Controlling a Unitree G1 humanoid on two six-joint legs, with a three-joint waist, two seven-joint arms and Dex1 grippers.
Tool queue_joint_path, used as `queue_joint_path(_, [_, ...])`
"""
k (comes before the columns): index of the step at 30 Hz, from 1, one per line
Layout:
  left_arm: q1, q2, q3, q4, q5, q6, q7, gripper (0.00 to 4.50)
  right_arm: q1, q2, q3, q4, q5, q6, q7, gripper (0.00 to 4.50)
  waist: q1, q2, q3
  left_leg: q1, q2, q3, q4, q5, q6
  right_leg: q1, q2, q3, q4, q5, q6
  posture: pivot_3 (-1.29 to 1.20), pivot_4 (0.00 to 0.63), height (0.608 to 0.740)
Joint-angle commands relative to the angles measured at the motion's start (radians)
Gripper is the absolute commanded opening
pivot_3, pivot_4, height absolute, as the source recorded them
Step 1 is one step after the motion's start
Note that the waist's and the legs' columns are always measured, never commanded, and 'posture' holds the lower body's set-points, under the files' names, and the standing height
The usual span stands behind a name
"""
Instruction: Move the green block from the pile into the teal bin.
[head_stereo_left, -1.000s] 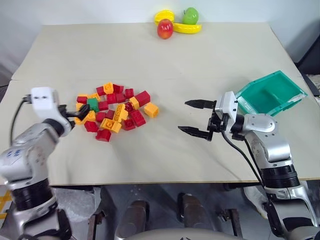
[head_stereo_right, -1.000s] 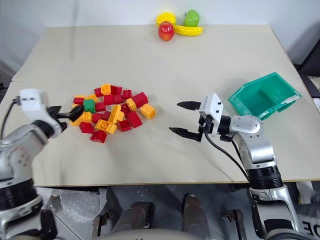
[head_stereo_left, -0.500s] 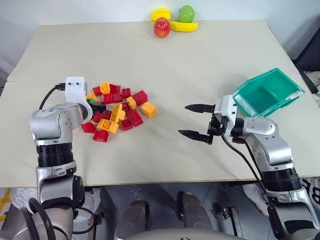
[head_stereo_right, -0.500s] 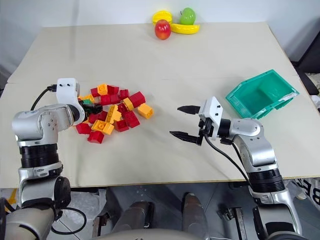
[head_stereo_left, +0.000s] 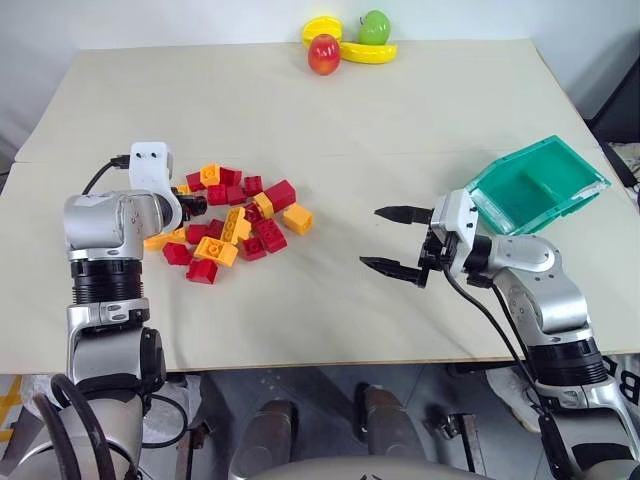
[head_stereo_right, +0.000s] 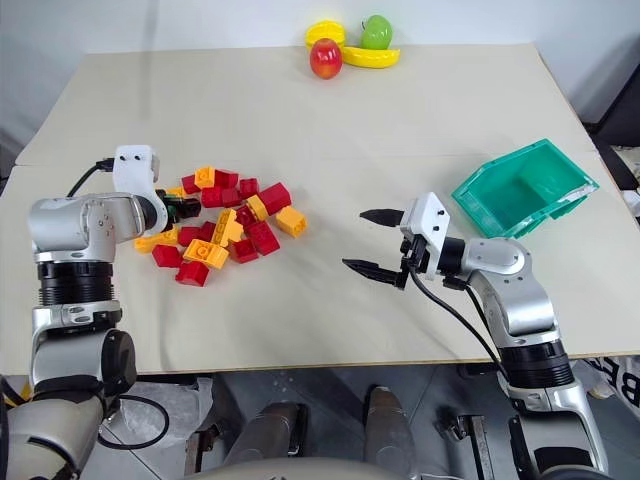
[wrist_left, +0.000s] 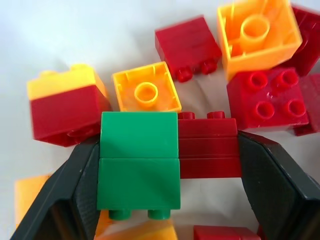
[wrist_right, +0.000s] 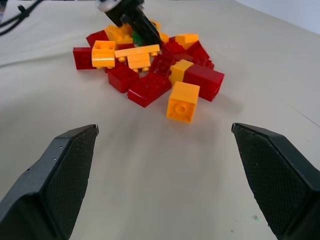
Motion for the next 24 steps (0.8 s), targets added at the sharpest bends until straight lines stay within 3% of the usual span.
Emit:
queue_joint_path(1, [0.036, 0.069, 0.005, -0.146, -0.031, -0.049, -0.102, 3.43, 0.011, -0.021, -0.039, -0.048, 0.009, -0.01, -0.014, 4.5, -0.002, 0.0, 0.0, 0.0, 0.0, 0.0, 0.0, 0.0, 0.0, 0.0, 0.0, 0.0, 0.0, 0.0, 0.0, 0.0, 0.15, 0.74])
queue_joint_path(6, [0.134, 0.104, 0.013, -0.225, -0.032, -0.124, -0.161, 3.43, 0.03, -0.029, -0.047, -0.058, 0.011, -0.014, -0.023, 4.5, 0.001, 0.0, 0.0, 0.0, 0.004, 0.0, 0.0, 0.0, 0.0, 0.0, 0.0, 0.0, 0.0, 0.0, 0.0, 0.0, 0.15, 0.74])
queue_joint_path(10, [0.106, 0.046, 0.115, -0.182, -0.096, 0.046, -0.155, 3.43, 0.033, -0.029, -0.046, -0.063, 0.011, -0.013, -0.028, 4.5, 0.003, 0.0, 0.0, 0.0, 0.002, 0.0, 0.002, 0.0, 0.0, 0.0, 0.0, 0.0, -0.001, 0.0, 0.0, 0.0, 0.15, 0.74])
queue_joint_path(12, [0.094, 0.019, 0.146, -0.164, -0.099, 0.074, -0.137, 4.15, 0.034, -0.029, -0.045, -0.067, 0.012, -0.01, -0.03, 4.5, 0.006, -0.001, 0.0, 0.0, 0.001, 0.0, 0.003, 0.0, 0.001, 0.0, -0.001, 0.0, 0.001, 0.0, 0.0, 0.0, 0.15, 0.74])
queue_joint_path(14, [0.095, 0.018, 0.13, -0.165, -0.087, 0.079, -0.134, 4.44, 0.034, -0.029, -0.045, -0.068, 0.012, -0.009, -0.031, 4.5, 0.003, -0.001, 0.0, 0.0, -0.001, 0.0, 0.003, 0.0, 0.001, 0.0, -0.001, 0.0, 0.003, 0.0, 0.0, 0.0, 0.15, 0.74])
queue_joint_path(18, [0.071, 0.044, 0.003, -0.13, -0.02, 0.06, -0.116, 4.44, 0.037, -0.037, -0.048, -0.076, 0.015, -0.003, -0.028, 4.5, 0.001, -0.001, 0.0, 0.0, -0.001, 0.0, 0.003, 0.0, 0.001, 0.0, -0.001, 0.0, 0.003, 0.0, 0.0, 0.0, 0.15, 0.74])
queue_joint_path(24, [-0.005, 0.025, -0.024, 0.005, 0.011, 0.008, -0.098, 4.44, 0.04, -0.048, -0.049, -0.084, 0.019, 0.007, -0.023, 4.5, 0.001, -0.001, 0.0, 0.0, -0.001, 0.0, 0.003, 0.0, 0.0, 0.0, 0.0, 0.0, 0.002, 0.0, 0.0, 0.0, 0.15, 0.74])
